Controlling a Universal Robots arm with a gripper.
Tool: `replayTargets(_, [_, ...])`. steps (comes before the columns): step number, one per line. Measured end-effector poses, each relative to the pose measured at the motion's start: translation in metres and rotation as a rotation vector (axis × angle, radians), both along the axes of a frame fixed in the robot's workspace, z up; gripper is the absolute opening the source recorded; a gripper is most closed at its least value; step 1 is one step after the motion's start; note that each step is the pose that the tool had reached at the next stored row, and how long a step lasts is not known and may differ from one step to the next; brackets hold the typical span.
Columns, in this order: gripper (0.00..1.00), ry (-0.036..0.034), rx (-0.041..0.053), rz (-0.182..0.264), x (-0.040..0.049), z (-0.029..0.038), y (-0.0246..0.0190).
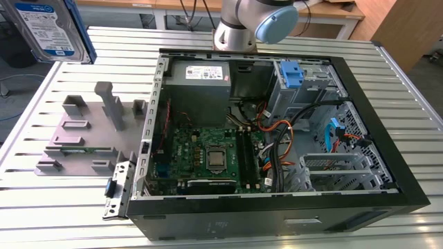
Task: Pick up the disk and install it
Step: 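Pick up the disk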
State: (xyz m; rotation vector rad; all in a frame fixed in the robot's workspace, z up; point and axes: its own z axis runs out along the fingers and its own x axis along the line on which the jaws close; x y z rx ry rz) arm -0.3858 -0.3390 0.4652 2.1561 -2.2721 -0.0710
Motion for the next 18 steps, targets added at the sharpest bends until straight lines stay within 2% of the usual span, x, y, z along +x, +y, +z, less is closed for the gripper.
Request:
replayTargets(14, [0.35,0.0001,-0.0001,0.000,0.0000,0.0016,0.0000])
replayTargets(18, [0.35,0.0001,-0.0001,0.000,0.0000,0.0063,0.0000])
